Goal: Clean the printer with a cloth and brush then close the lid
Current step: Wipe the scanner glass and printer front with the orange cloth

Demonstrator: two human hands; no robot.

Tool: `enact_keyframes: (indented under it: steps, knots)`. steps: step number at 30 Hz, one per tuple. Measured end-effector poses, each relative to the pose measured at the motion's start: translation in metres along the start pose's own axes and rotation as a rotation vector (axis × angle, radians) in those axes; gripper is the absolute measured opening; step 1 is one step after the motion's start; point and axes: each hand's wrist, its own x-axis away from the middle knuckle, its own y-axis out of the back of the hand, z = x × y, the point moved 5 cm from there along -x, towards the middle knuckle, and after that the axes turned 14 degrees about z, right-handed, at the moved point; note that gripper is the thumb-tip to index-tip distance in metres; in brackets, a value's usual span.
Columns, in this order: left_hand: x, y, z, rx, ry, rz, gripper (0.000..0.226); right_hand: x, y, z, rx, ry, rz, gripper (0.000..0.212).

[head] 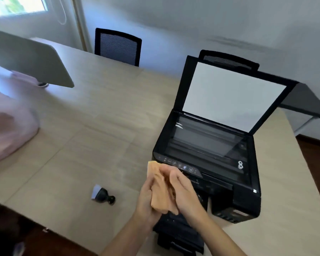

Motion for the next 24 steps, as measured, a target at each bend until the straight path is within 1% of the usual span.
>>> enact_keyframes:
  steps: [2,3,5,7,8,9,10,11,13,14,15,16,17,19,20,21,22,23,24]
  knots:
    - [0.008,0.034,0.004,0.112,0.001,-0.13,0.063,0.013,0.013,-0.004,0.058,0.049,-0.058,0.037]
    - [0.012,0.054,0.005,0.122,-0.024,-0.202,0.061,0.017,0.022,-0.008,0.087,0.049,-0.107,0.04]
    - [0.019,0.081,-0.005,0.03,-0.119,-0.369,0.046,0.032,0.054,-0.009,0.21,0.073,-0.275,0.04]
    - [0.015,0.099,-0.02,-0.103,-0.239,-0.541,0.034,0.047,0.094,-0.005,0.426,0.087,-0.481,0.041]
    - [0.009,0.103,-0.026,-0.177,-0.264,-0.607,0.033,0.054,0.119,-0.009,0.506,0.055,-0.59,0.044]
    - [0.001,0.099,-0.03,-0.257,-0.26,-0.637,0.032,0.059,0.145,-0.015,0.548,0.0,-0.693,0.048]
    - [-0.01,0.09,-0.036,-0.316,-0.255,-0.628,0.031,0.064,0.17,-0.024,0.564,-0.078,-0.779,0.051]
    - [-0.024,0.077,-0.039,-0.359,-0.263,-0.582,0.029,0.068,0.192,-0.034,0.58,-0.172,-0.845,0.054]
    - [-0.057,0.039,-0.046,-0.459,-0.333,-0.422,0.034,0.068,0.224,-0.056,0.629,-0.342,-0.888,0.057]
    - [-0.07,0.02,-0.05,-0.545,-0.367,-0.33,0.041,0.066,0.233,-0.066,0.641,-0.387,-0.868,0.066]
    - [-0.083,0.008,-0.054,-0.616,-0.416,-0.283,0.05,0.061,0.236,-0.073,0.642,-0.4,-0.839,0.081]
    - [-0.093,0.01,-0.056,-0.61,-0.459,-0.289,0.06,0.055,0.237,-0.081,0.629,-0.412,-0.805,0.094]
    - [-0.104,0.023,-0.055,-0.514,-0.447,-0.307,0.07,0.048,0.235,-0.086,0.618,-0.414,-0.787,0.101]
    - [-0.125,0.064,-0.039,-0.347,-0.38,-0.325,0.079,0.042,0.229,-0.095,0.63,-0.393,-0.766,0.103]
    - [-0.143,0.093,-0.022,-0.268,-0.338,-0.322,0.081,0.041,0.231,-0.1,0.639,-0.376,-0.761,0.102]
    - [-0.166,0.129,0.005,-0.125,-0.307,-0.341,0.083,0.04,0.232,-0.102,0.639,-0.365,-0.774,0.101]
    - [-0.179,0.145,0.03,-0.04,-0.265,-0.352,0.085,0.04,0.234,-0.103,0.624,-0.35,-0.782,0.101]
    - [-0.18,0.148,0.048,-0.031,-0.218,-0.383,0.083,0.04,0.237,-0.104,0.614,-0.339,-0.799,0.101]
    - [-0.17,0.143,0.046,-0.049,-0.199,-0.403,0.079,0.041,0.24,-0.105,0.614,-0.33,-0.806,0.101]
